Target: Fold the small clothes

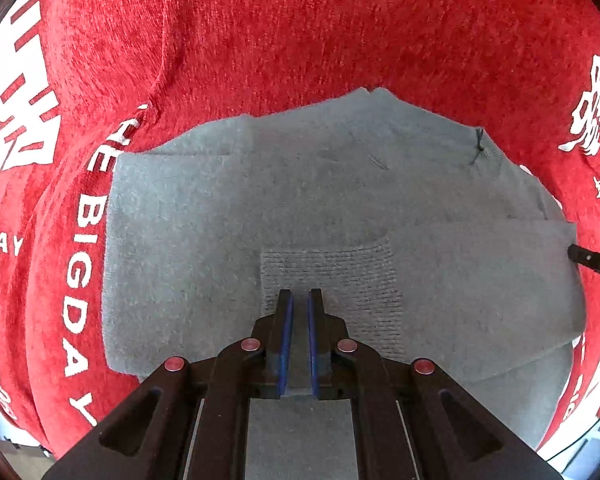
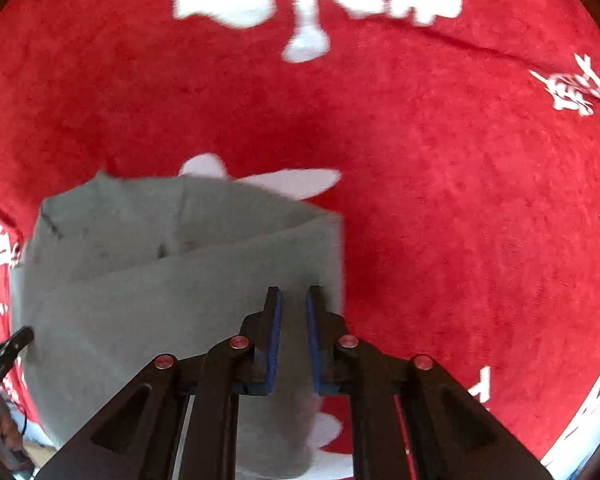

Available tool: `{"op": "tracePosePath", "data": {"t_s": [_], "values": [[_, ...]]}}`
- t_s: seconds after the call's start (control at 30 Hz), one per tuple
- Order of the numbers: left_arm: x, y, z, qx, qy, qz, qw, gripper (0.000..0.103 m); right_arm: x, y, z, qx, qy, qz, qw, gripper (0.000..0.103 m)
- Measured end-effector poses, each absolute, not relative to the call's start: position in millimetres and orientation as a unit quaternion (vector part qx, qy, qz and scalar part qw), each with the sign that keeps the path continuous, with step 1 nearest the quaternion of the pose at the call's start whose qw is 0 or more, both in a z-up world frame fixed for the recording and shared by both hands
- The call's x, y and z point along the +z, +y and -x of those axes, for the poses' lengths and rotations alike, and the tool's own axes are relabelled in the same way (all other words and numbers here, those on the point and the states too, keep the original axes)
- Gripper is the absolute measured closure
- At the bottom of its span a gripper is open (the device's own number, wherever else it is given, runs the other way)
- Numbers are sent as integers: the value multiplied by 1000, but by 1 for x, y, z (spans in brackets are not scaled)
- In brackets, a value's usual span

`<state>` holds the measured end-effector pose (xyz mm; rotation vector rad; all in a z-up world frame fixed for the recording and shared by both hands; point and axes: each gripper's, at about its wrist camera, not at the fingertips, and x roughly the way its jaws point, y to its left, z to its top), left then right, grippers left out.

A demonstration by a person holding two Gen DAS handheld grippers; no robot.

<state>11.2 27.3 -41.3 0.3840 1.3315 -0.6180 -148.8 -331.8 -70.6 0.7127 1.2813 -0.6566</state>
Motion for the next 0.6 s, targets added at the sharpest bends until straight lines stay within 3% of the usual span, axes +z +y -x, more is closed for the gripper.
{"op": "tracePosePath", "data": {"t_s": [0.47, 0.5, 0.57, 0.6], "values": [[-25, 21, 2, -233, 623, -181, 725, 95, -37, -296, 161, -228, 580, -363, 693, 86], [-24, 22, 5, -230, 623, -179, 725, 95, -38, -293, 162, -224, 581, -366, 692, 84], [-23, 28, 15, -224, 625, -176, 726, 90, -39, -292, 162, -218, 583, -367, 691, 61], [-22, 31, 20, -220, 626, -175, 727, 76, -40, -290, 162, -217, 584, -364, 692, 58]]}}
